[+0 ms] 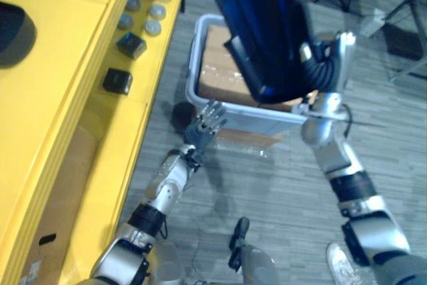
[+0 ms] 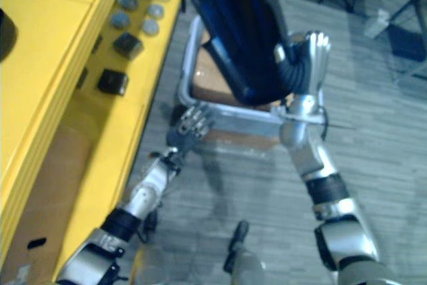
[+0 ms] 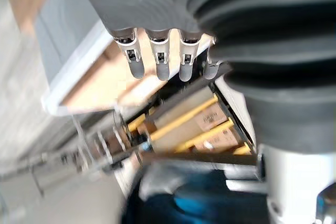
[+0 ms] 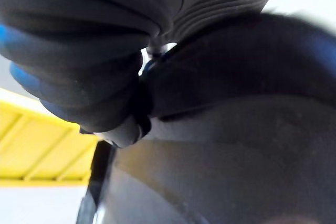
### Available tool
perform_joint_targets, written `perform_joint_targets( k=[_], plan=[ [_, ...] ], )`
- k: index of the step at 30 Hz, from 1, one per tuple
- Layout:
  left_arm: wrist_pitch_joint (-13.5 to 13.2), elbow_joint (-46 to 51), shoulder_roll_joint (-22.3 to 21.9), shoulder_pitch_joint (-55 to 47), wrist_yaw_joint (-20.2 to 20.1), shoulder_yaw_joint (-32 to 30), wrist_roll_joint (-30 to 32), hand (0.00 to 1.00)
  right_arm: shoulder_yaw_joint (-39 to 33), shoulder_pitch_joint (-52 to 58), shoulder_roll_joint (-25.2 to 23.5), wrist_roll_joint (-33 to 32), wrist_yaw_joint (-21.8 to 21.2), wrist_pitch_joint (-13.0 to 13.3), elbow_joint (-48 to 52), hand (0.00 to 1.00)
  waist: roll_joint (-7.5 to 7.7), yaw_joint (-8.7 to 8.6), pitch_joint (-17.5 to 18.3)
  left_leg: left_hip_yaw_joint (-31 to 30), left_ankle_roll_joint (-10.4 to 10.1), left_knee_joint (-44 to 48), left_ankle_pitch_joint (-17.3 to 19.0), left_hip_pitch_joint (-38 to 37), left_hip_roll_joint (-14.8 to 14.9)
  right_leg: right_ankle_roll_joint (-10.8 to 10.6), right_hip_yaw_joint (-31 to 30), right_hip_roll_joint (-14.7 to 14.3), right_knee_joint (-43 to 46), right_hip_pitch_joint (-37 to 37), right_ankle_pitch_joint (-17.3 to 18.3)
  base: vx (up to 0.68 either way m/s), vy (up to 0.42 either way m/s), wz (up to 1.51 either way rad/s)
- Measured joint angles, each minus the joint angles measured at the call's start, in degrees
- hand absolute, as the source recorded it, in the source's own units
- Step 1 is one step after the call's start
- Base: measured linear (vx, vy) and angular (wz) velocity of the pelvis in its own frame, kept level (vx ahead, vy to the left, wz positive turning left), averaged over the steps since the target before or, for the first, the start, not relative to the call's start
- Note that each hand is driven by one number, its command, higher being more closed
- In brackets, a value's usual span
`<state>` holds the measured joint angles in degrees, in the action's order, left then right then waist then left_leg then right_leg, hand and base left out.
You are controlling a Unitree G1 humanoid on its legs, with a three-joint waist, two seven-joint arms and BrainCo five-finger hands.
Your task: Walk over and take plastic housings, then place them on the shelf
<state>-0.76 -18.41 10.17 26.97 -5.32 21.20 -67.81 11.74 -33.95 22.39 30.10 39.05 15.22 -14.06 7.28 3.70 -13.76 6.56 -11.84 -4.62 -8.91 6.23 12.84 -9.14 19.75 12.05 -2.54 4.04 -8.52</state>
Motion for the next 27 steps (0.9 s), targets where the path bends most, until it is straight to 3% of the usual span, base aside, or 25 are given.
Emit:
perform_joint_targets(
  k=[5,13,21,22,27],
  plan=[
    [-2.16,-1.68,-1.41,0.05,0.21,-0.12,-1.91,0.00,1.45,1.82,-0.08,0.01,-3.27,0.20,-0.01,1.00,-1.67,-0.18,3.06,0.10,0.18,-0.01,0.30,-1.32,-0.14,-0.22,-0.11,-0.18,-1.99,-2.09,-0.80,-0.03,0.001,-0.01],
    [-3.68,-3.66,-2.27,0.01,3.00,0.46,-0.46,0.00,4.85,2.42,-1.47,-0.08,-7.24,2.46,-0.05,1.00,-1.47,-0.51,5.30,-0.30,0.24,-0.01,0.27,-1.31,-0.51,-0.21,0.05,0.17,-2.01,-2.18,-1.23,-0.01,0.001,0.01],
    [-5.59,-4.93,-4.43,0.03,7.59,2.50,5.30,0.00,8.43,3.70,-5.29,-0.91,-9.42,2.49,-0.61,1.00,-1.54,-0.47,6.46,-1.18,0.30,0.00,0.27,-1.97,-1.49,-0.47,0.53,1.00,-2.03,-3.37,-1.53,0.01,-0.004,0.05],
    [-5.85,-5.22,-4.43,0.03,8.10,2.61,5.47,1.00,8.70,3.94,-5.58,-1.34,-9.69,2.48,-0.62,1.00,-1.54,-0.37,6.46,-1.20,0.31,0.00,0.29,-2.02,-1.48,-0.50,0.53,0.99,-2.04,-3.40,-1.51,0.00,0.000,0.00],
    [-8.93,-5.30,-4.43,0.03,9.95,2.66,6.05,1.00,8.88,5.20,-7.09,-4.95,-10.34,2.38,-0.66,1.00,-1.57,-0.39,6.47,-1.20,0.36,0.00,0.39,-2.12,-1.49,-0.54,0.39,1.01,-2.04,-3.37,-1.44,-0.03,0.003,-0.01]
  ],
)
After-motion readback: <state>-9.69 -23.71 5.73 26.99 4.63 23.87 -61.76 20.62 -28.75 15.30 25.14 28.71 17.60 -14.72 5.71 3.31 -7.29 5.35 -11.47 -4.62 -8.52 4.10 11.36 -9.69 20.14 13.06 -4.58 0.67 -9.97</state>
